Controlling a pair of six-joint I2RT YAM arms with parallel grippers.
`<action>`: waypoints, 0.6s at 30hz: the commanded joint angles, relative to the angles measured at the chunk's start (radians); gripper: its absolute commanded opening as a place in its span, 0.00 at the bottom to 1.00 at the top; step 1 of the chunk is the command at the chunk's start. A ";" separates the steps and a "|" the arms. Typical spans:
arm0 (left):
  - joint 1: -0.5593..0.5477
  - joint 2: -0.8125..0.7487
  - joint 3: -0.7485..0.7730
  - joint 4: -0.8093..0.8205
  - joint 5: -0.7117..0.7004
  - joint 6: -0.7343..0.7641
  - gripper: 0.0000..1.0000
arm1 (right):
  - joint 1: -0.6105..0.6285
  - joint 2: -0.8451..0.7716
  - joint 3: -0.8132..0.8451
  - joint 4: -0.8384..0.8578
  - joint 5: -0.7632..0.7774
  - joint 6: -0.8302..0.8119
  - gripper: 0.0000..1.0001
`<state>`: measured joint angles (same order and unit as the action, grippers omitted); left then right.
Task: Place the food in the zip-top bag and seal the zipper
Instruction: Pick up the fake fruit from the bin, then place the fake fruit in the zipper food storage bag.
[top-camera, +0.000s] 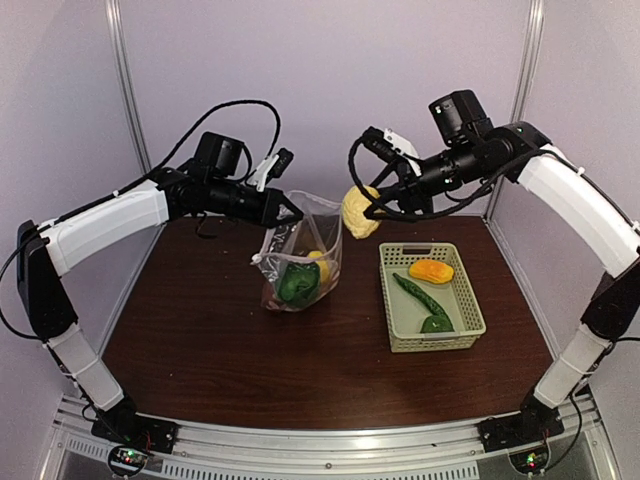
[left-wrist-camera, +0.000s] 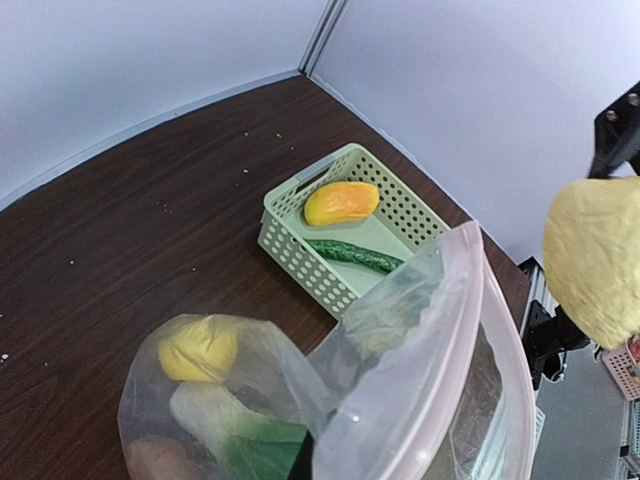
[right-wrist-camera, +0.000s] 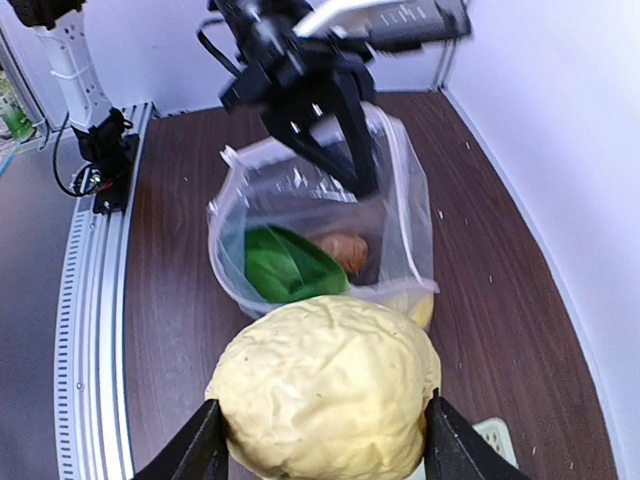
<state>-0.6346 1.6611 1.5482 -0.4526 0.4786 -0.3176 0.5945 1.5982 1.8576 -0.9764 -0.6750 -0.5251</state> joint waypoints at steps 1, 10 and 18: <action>0.004 0.003 -0.011 0.052 0.020 -0.001 0.00 | 0.109 0.106 0.168 -0.012 -0.007 0.014 0.47; 0.003 -0.010 -0.008 0.052 0.030 -0.004 0.00 | 0.192 0.238 0.268 0.037 0.163 0.072 0.47; 0.003 -0.018 -0.011 0.054 0.022 -0.006 0.00 | 0.247 0.272 0.245 0.049 0.424 0.051 0.53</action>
<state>-0.6346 1.6611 1.5463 -0.4454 0.4938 -0.3187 0.8093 1.8683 2.0975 -0.9455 -0.3981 -0.4713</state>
